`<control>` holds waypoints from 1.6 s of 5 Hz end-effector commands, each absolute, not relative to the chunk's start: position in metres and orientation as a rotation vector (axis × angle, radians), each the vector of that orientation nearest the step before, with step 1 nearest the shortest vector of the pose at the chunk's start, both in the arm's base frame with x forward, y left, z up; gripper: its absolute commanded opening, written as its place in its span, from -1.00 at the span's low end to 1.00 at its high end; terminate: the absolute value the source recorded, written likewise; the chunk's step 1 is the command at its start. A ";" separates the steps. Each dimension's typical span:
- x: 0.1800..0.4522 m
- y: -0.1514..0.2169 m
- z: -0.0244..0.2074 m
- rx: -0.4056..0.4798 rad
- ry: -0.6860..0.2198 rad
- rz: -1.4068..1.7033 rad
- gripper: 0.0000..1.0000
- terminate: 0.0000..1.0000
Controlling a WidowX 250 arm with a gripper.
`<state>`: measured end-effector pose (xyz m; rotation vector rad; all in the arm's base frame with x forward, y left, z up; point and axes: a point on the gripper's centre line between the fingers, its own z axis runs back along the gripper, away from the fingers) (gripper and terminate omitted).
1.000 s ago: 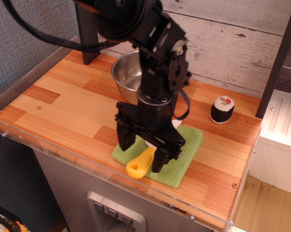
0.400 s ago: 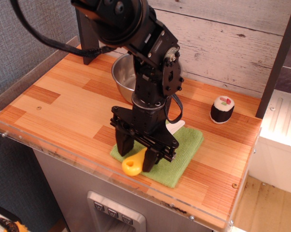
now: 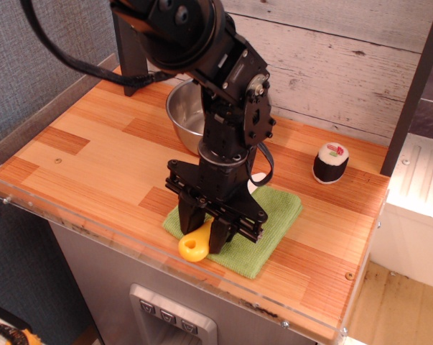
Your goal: Place the knife on the far edge of the table
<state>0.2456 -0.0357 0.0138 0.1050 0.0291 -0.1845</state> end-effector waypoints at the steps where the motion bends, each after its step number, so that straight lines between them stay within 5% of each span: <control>1: 0.253 -0.021 0.085 0.051 -0.160 -0.171 -1.00 -1.00; 2: 0.251 0.022 0.115 0.002 -0.212 -0.090 -1.00 -1.00; 5: 0.292 0.151 0.082 0.099 -0.091 0.097 -1.00 -1.00; 8: 0.333 0.139 0.048 0.183 -0.019 0.024 -1.00 -1.00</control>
